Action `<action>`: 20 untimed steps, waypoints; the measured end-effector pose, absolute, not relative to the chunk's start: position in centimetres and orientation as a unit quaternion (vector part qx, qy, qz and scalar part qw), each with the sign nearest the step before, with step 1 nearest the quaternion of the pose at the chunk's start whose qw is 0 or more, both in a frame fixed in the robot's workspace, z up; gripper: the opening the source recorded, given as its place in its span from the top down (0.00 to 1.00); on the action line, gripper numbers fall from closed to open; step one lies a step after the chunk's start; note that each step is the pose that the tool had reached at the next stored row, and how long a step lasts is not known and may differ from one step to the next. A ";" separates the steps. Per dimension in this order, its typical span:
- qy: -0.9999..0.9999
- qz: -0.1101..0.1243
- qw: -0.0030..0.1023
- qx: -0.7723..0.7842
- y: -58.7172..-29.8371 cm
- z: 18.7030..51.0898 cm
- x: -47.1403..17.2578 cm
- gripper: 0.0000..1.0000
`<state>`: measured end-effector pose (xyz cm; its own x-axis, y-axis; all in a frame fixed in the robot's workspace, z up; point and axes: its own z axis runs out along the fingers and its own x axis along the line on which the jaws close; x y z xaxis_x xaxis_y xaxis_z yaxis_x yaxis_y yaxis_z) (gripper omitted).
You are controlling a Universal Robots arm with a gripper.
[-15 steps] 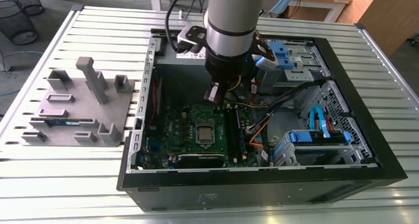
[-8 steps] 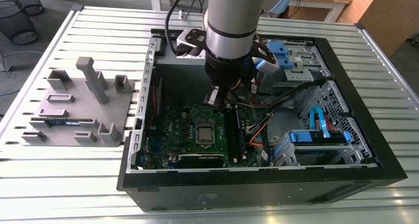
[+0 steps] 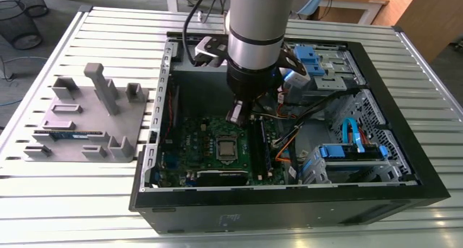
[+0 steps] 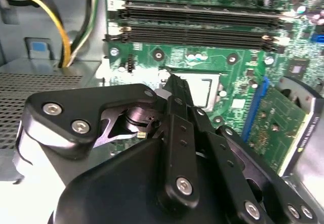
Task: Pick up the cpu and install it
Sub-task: 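Install the first cpu locking lever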
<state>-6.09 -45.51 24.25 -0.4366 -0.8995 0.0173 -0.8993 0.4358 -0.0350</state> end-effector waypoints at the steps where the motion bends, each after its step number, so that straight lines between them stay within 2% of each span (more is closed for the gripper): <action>1: 0.847 -0.021 0.001 -0.531 -45.6 24.2 -6.1 0.89; 20: 0.855 -0.026 -0.002 -0.519 -46.0 23.5 -6.1 0.89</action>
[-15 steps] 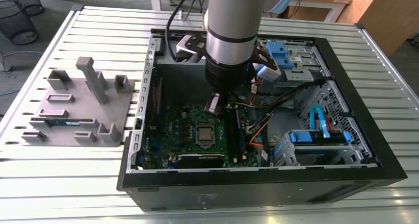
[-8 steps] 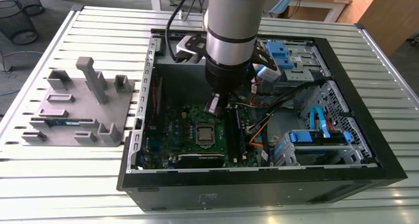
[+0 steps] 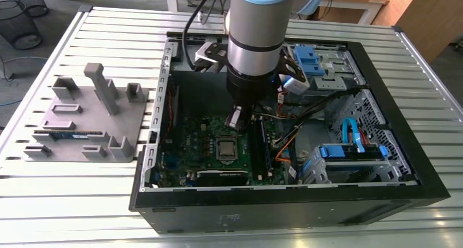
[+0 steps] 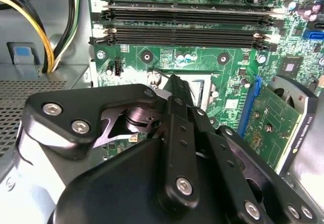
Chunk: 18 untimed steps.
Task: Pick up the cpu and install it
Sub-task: 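Install the first cpu locking lever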
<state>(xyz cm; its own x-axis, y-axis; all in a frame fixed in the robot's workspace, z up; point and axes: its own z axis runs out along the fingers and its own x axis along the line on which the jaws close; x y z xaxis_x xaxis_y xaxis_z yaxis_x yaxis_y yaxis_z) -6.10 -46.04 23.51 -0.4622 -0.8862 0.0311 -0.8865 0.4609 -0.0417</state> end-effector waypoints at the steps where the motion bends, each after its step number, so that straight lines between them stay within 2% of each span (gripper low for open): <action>1: -0.856 0.026 0.003 0.517 -46.1 23.5 -6.1 0.89; 18: -0.865 0.039 0.011 0.500 -46.1 22.2 -6.5 0.89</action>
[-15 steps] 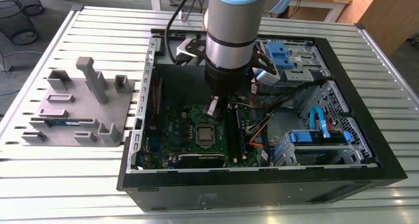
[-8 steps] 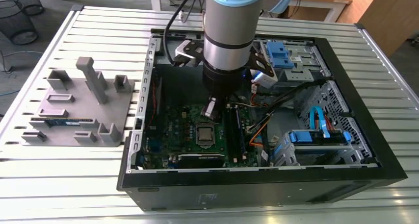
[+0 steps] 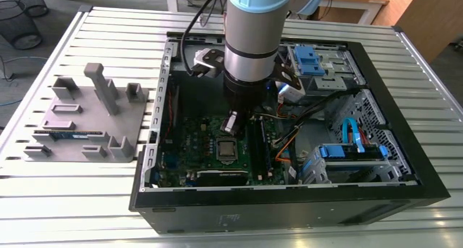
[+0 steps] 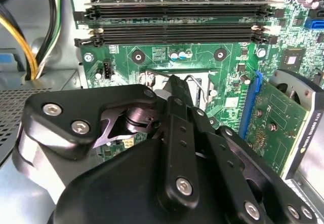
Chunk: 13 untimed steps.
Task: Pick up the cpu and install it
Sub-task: 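Install the first cpu locking lever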
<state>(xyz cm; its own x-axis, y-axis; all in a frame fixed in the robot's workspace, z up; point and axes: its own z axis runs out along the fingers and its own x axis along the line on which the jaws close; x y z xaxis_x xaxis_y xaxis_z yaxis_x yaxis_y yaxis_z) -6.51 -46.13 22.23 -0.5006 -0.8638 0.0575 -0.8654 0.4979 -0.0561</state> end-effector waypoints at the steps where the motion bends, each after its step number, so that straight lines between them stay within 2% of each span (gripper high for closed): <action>1: -0.866 0.040 0.012 0.498 -46.1 22.1 -6.5 0.89; 13: -0.875 0.043 0.014 0.481 -46.2 21.6 -6.5 0.89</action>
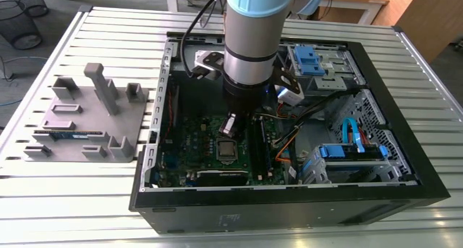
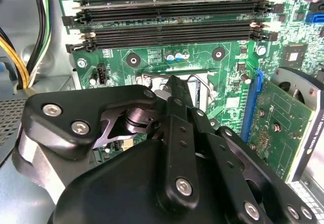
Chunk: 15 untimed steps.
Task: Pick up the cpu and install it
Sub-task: 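Install the first cpu locking lever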
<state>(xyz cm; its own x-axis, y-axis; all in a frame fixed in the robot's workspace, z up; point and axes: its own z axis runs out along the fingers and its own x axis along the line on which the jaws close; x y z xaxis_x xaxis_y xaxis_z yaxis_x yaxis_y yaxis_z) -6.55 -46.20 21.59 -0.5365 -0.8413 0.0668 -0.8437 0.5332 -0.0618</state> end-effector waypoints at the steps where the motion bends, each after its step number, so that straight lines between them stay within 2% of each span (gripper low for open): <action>1: -0.877 0.043 0.015 0.478 -46.2 21.6 -6.5 0.89; 15: -0.899 0.046 0.019 0.435 -46.3 21.1 -6.5 0.89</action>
<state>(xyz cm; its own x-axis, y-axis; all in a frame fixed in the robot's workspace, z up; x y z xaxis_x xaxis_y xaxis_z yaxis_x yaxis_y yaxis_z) -6.53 -46.29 21.13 -0.6202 -0.7809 0.0741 -0.7844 0.6166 -0.0670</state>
